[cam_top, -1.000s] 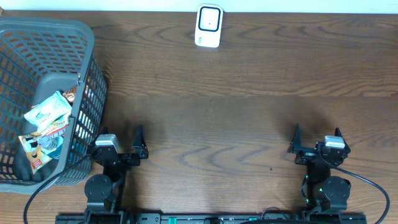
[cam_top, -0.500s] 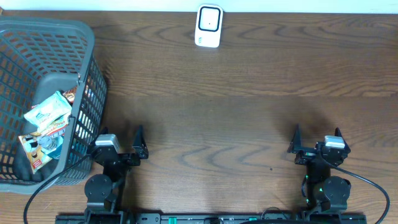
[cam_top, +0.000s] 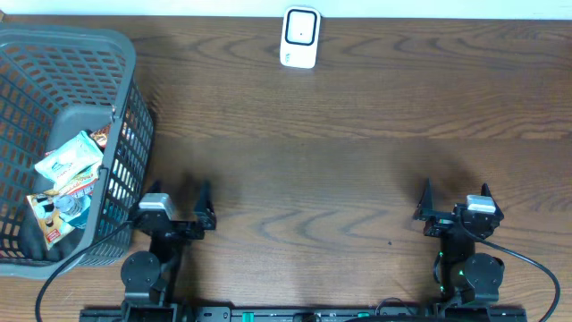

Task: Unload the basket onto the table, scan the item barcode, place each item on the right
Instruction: 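Reach the left gripper into the grey basket toward the items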

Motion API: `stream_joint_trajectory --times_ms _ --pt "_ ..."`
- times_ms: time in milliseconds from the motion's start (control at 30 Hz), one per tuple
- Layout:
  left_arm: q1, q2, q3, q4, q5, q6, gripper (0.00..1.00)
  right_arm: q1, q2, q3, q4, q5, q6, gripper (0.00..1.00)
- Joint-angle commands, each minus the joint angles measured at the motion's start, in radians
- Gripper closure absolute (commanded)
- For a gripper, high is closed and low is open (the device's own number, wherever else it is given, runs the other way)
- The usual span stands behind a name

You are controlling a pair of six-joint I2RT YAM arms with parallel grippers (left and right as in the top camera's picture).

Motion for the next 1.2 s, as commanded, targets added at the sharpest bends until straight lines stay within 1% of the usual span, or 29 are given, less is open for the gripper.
stream_joint_trajectory --times_ms 0,33,67,100,200,267,333,367,400,433,467,500,533,567,600,700,733,767,800,833,867,900,933,967,1000,1067,1133,1167 --pt "0.004 -0.001 0.025 0.013 0.258 -0.034 0.02 0.007 -0.005 -0.001 -0.004 0.000 -0.015 0.01" --pt "0.004 -0.001 0.036 0.013 0.280 -0.034 0.02 0.007 -0.005 -0.001 -0.004 0.000 -0.015 0.01" --pt "0.003 0.000 0.087 0.013 0.359 -0.034 0.02 0.007 -0.005 -0.001 -0.004 0.000 -0.015 0.01" --pt "0.002 0.002 0.119 0.013 0.384 -0.034 0.02 0.007 -0.005 -0.001 -0.004 0.000 -0.015 0.01" --pt "0.001 0.047 0.238 0.011 0.391 -0.074 0.02 0.007 -0.005 -0.001 -0.004 0.000 -0.015 0.01" --pt "0.001 0.138 0.350 0.010 0.392 -0.147 0.02 0.007 -0.005 -0.001 -0.004 0.000 -0.015 0.01" --pt "0.001 0.286 0.517 0.003 0.391 -0.173 0.02 0.007 -0.005 -0.001 -0.004 0.000 -0.015 0.01" --pt "0.002 0.354 0.608 -0.040 0.379 -0.195 0.02 0.007 -0.005 -0.001 -0.004 0.000 -0.015 0.01" --pt "0.002 0.443 0.735 -0.131 0.354 -0.232 0.02 0.007 -0.005 -0.001 -0.004 0.000 -0.015 0.01" --pt "0.001 0.531 0.869 -0.235 0.353 -0.232 0.02 0.007 -0.005 -0.001 -0.004 0.000 -0.015 0.01" --pt "0.001 0.643 1.057 -0.381 0.360 -0.229 0.02 0.007 -0.005 -0.001 -0.004 0.000 -0.015 0.01" --pt "0.001 0.700 1.155 -0.436 0.385 -0.220 0.02 0.007 -0.005 -0.001 -0.004 0.000 -0.015 0.01" --pt "0.001 0.758 1.250 -0.478 0.447 -0.220 0.02 0.007 -0.005 -0.001 -0.004 0.000 -0.015 0.01" --pt "0.001 0.795 1.303 -0.542 0.534 -0.219 0.02 0.007 -0.005 -0.001 -0.004 0.000 -0.015 0.01" --pt "0.001 0.822 1.313 -0.575 0.550 -0.216 0.02 0.007 -0.005 -0.001 -0.004 0.000 -0.015 0.01" --pt "0.002 0.863 1.324 -0.529 0.543 -0.206 0.02 0.007 -0.005 -0.001 -0.004 0.000 -0.015 0.01" --pt "0.002 0.872 1.345 -0.528 0.520 -0.206 0.02 0.007 -0.005 -0.001 -0.004 0.000 -0.015 0.01" --pt "0.002 0.882 1.369 -0.530 0.482 -0.206 0.02 0.007 -0.005 -0.001 -0.004 0.000 -0.015 0.01" --pt "0.002 0.900 1.419 -0.539 0.358 -0.206 0.02 0.007 -0.005 -0.001 -0.004 0.000 -0.015 0.01" --pt "0.002 0.915 1.460 -0.573 0.198 -0.206 0.02 0.007 -0.005 -0.001 -0.004 0.000 -0.015 0.01" --pt "0.002 0.924 1.479 -0.597 0.109 -0.212 0.02 0.007 -0.005 -0.001 -0.004 0.000 -0.015 0.01" --pt "0.002 0.941 1.515 -0.658 -0.086 -0.277 0.02 0.007 -0.005 -0.001 -0.004 0.000 -0.015 0.01" --pt "0.004 0.969 1.563 -0.757 -0.354 -0.416 0.02 0.007 -0.005 -0.001 -0.004 0.000 -0.015 0.01" --pt "0.013 0.993 1.601 -0.846 -0.540 -0.537 0.02 0.007 -0.005 -0.001 -0.004 0.000 -0.015 0.01" --pt "0.024 1.009 1.625 -0.899 -0.623 -0.593 0.02 0.007 -0.005 -0.001 -0.004 0.000 -0.015 0.01" --pt "0.075 1.059 1.676 -0.999 -0.717 -0.676 0.02 0.007 -0.005 -0.001 -0.004 0.000 -0.015 0.01" --pt "0.206 1.135 1.688 -1.152 -0.700 -0.857 0.02 0.007 -0.005 -0.001 -0.004 0.000 -0.015 0.01" --pt "0.254 1.164 1.688 -1.194 -0.682 -0.887 0.02 0.007 -0.005 -0.001 -0.004 0.000 -0.015 0.01"
